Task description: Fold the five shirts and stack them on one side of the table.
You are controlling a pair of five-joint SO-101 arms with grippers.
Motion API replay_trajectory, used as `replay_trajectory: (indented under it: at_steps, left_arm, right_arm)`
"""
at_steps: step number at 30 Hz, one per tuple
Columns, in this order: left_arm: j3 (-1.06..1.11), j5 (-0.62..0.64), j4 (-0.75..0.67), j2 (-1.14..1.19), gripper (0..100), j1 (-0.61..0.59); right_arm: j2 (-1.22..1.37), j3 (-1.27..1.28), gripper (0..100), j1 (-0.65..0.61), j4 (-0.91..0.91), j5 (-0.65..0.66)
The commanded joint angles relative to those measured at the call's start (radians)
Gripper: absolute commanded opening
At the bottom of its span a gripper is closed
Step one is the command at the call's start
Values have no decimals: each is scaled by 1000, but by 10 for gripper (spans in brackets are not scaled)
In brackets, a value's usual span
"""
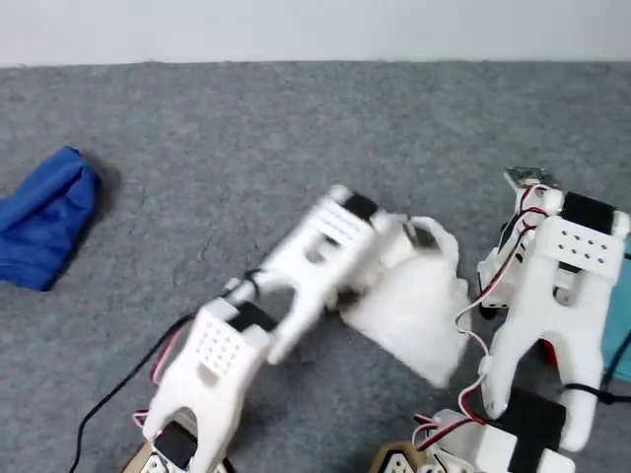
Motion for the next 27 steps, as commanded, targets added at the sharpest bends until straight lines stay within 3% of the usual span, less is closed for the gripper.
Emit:
replay_trajectory:
  at_steps: [1, 6, 16, 19, 27]
  left_arm:
    - [-308, 127, 25, -106, 33, -121]
    - [-400, 170, 25, -236, 33, -181]
    - [-122, 161, 20, -276, 35, -80]
    - [-110, 161, 21, -259, 36, -144]
    - [-180, 167, 23, -439, 36, -419]
  right_arm:
    - [-48, 2, 263, -12, -7, 9]
    - [-45, 2, 263, -12, -7, 9]
    - [-39, 8, 263, -58, -25, 14]
    - [-39, 74, 263, -177, -88, 15]
    - [-39, 299, 262, -682, -272, 72]
